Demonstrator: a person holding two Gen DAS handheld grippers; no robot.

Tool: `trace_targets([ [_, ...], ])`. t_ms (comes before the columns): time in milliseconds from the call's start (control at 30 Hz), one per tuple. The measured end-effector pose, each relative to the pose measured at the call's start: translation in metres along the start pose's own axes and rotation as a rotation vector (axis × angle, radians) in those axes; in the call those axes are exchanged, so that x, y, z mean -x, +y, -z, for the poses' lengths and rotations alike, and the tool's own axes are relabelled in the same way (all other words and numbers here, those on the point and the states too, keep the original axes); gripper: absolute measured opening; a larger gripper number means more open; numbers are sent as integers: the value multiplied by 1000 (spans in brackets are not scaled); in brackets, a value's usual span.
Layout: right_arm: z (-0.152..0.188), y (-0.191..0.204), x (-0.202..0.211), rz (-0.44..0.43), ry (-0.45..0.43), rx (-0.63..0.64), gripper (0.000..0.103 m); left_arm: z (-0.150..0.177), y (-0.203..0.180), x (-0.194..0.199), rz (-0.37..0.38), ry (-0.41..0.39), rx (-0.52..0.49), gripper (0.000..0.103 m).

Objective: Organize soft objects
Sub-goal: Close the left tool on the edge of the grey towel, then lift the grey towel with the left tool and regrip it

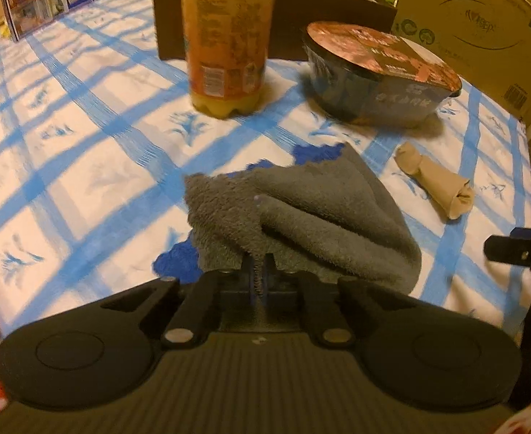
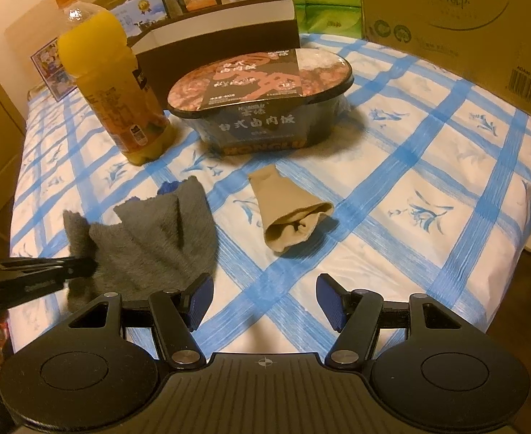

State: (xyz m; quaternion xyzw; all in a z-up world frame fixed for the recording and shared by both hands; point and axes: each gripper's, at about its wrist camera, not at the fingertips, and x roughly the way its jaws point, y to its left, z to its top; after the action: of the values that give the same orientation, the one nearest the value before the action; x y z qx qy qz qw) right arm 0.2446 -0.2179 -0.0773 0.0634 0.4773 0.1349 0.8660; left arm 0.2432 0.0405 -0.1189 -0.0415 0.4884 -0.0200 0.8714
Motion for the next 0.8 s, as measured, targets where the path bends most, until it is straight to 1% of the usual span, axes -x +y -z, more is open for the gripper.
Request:
trace_targets([
  [133, 0, 2, 3, -4, -7, 2, 63, -2, 16, 17, -45, -28, -22, 4],
  [367, 2, 5, 5, -11, -16, -5, 63, -22, 54, 57, -196, -130, -92, 4],
  [433, 2, 3, 6, -12, -16, -10, 63, -30, 57, 65, -205, -159, -108, 4],
  [500, 2, 2, 6, -11, -18, -13, 63, -36, 53, 69, -181, -171, -118, 4],
  [533, 2, 1, 7, -9, -18, -14, 63, -37, 48, 69, -153, -174, -119, 4],
  [633, 2, -1, 7, -4, -20, -20, 63, -37, 25, 63, -28, -161, -115, 4],
  [700, 1, -3, 7, -3, -20, -23, 63, -35, 9, 53, 38, -142, -112, 4],
  [800, 2, -6, 6, 0, -16, -27, 63, -29, -9, 34, 139, -86, -85, 4],
])
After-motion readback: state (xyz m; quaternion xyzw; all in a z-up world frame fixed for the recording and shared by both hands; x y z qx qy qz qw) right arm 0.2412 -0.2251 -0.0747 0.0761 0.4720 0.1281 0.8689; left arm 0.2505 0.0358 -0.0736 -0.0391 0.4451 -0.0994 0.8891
